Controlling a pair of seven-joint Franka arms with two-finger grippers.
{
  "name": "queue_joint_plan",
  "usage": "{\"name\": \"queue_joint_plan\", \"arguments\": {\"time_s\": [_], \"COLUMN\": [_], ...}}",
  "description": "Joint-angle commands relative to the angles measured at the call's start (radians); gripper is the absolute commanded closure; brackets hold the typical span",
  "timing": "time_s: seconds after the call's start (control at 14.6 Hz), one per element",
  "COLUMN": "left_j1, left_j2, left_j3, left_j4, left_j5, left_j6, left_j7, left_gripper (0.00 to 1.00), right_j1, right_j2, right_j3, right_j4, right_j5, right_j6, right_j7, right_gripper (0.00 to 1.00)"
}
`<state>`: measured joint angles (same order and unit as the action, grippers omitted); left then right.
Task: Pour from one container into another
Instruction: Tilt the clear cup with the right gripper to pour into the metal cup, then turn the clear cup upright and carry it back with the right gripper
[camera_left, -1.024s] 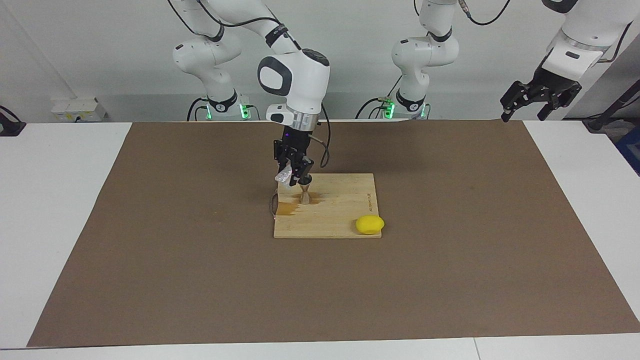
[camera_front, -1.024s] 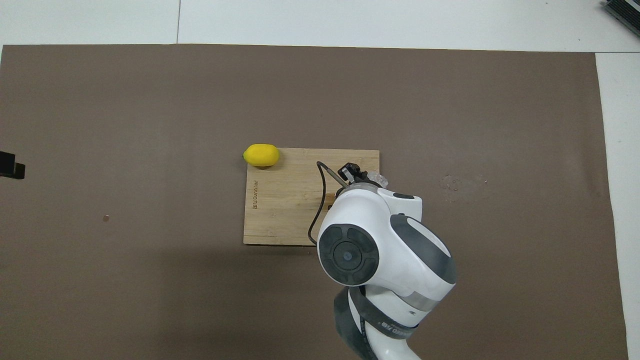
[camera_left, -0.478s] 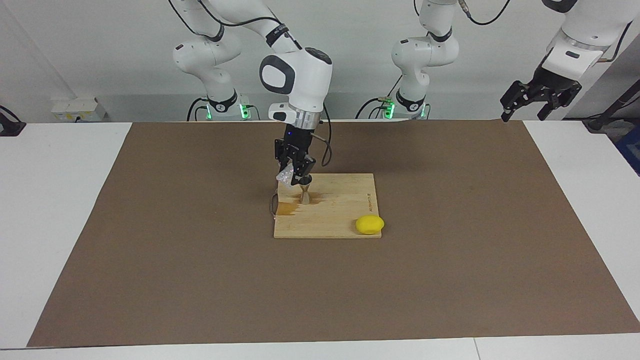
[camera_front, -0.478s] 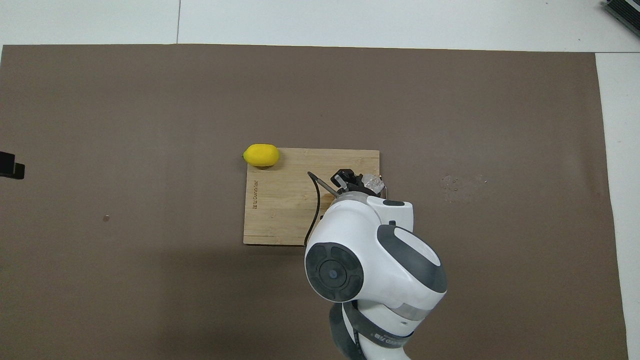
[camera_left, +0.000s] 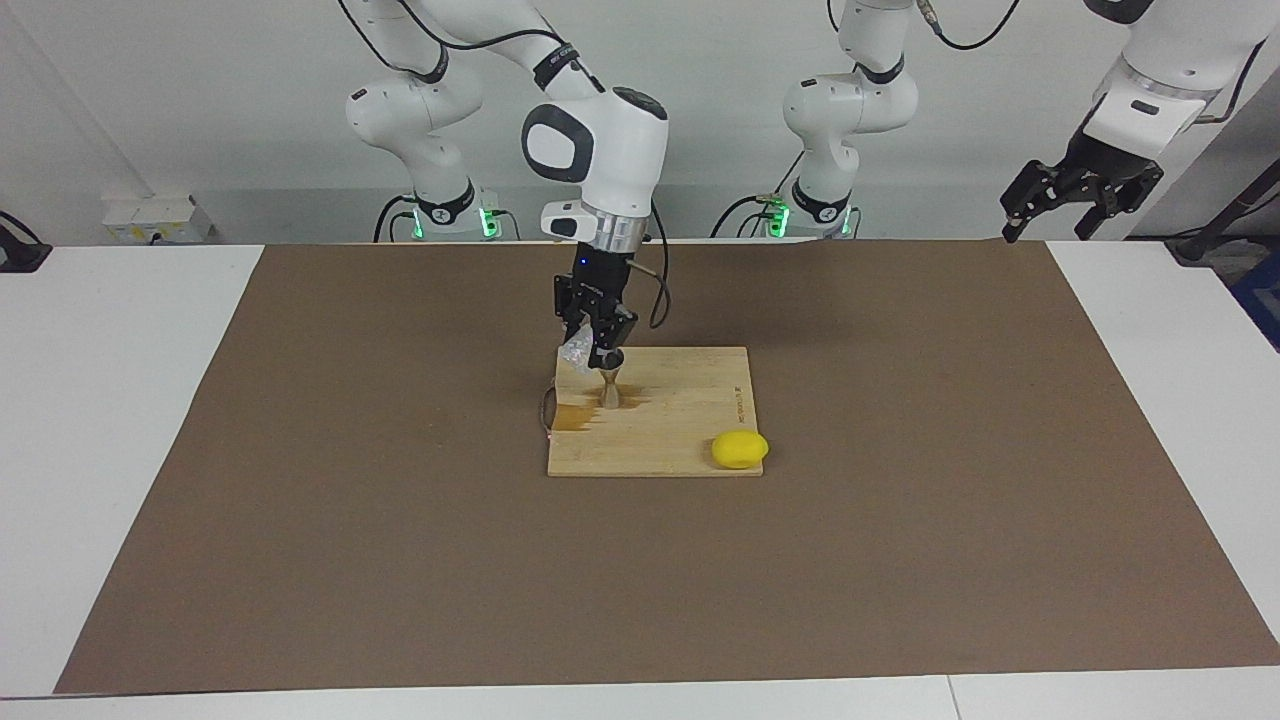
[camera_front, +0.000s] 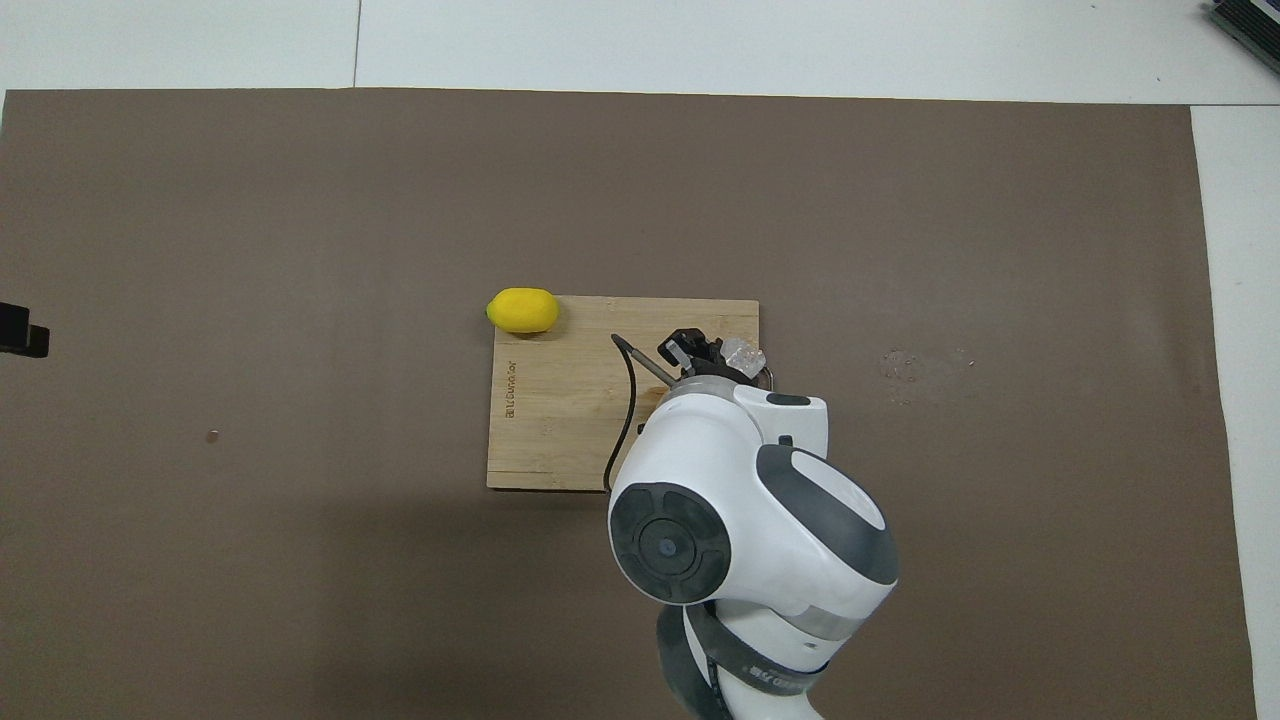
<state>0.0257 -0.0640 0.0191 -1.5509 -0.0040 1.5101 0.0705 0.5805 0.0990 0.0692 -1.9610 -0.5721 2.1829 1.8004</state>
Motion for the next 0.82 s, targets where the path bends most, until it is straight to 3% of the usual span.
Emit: {"name": "queue_joint_plan", "arguments": {"time_s": [0.0, 0.34, 0.75], "left_j1": [-0.009, -0.02, -0.02], "left_j2": [-0.026, 0.0, 0.098], "left_j3": [0.008, 0.008, 0.002], "left_j4": [-0.038, -0.028, 0.093], "left_j5": [0.013, 0.021, 0.013], "left_j6": [0.05, 0.055, -0.03], "left_j7": [-0.032, -0.034, -0.034], "left_gripper": [0.0, 0.0, 0.0], "right_j1": [-0.016, -0.036, -0.082], "right_j2": [0.013, 0.027, 0.027], "right_j3": [0.006, 0.006, 0.006], "right_j4": [0.031, 0.057, 0.077], "right_j5": [0.052, 0.181, 0.285], "right_j6": [0.005, -0.003, -0.014], "right_j7": [0.022, 0.022, 0.019], "right_gripper": [1.0, 1.0, 1.0]}}
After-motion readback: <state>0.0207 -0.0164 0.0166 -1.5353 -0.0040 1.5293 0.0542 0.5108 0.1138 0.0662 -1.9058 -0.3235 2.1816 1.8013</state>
